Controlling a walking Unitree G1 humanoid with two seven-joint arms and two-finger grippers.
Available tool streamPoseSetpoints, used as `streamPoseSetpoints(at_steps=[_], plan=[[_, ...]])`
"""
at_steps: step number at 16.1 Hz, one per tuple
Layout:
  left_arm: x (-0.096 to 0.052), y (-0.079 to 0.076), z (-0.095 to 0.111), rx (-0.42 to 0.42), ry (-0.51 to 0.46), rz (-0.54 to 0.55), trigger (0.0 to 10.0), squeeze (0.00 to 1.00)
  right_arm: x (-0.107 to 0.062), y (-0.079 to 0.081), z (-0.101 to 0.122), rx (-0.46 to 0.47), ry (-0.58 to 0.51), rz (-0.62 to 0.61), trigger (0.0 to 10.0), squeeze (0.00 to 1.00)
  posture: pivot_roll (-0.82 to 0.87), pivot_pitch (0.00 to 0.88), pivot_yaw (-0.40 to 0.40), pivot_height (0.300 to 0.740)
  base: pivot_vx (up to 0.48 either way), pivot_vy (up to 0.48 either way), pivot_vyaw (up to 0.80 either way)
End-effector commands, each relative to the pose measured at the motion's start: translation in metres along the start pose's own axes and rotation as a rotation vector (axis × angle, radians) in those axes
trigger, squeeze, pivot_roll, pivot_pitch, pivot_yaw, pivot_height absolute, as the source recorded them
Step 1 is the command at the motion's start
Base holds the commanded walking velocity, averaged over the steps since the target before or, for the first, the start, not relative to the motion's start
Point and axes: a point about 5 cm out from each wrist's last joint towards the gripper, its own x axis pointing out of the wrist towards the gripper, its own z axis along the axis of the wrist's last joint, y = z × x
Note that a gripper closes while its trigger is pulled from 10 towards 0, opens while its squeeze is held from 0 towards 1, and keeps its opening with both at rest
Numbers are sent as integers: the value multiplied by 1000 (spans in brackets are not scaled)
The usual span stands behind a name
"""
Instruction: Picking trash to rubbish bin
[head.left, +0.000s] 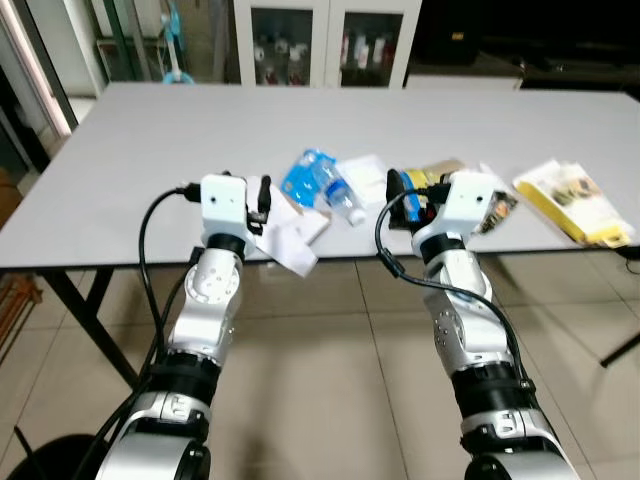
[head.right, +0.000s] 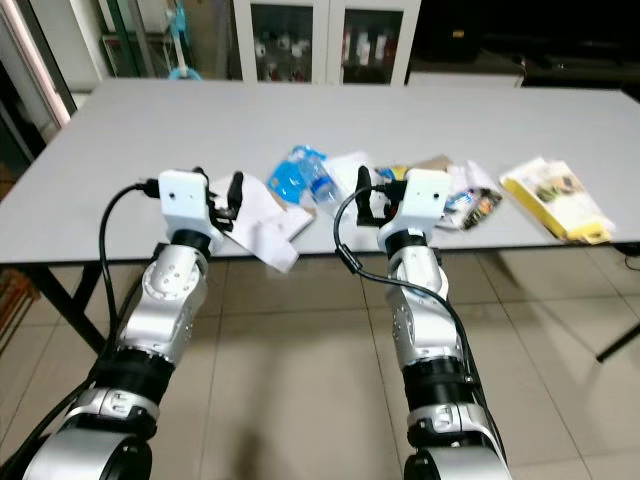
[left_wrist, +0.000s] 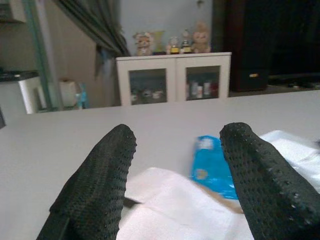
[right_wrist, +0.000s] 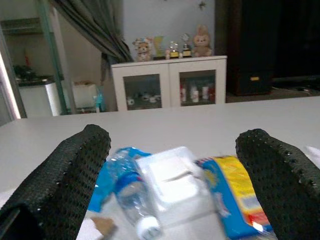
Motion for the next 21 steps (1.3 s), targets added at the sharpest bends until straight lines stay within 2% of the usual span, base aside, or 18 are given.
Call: streamPoseSetpoints(at_steps=[1,15,21], plan=[[0,7,1,13,-2,12,10000,0,2,8,1,15,-3,21,10000,0,12,16,-52,740,454,0,0],[0,7,2,13,-6,14,10000,0,3,9,0,14,-1,34,10000,0,16,16,-53,740,448,0,0],[0,9,4,2,-17,21,10000,0,3,8,0,13,0,30,10000,0,17,23,-56,740,52,0,0]])
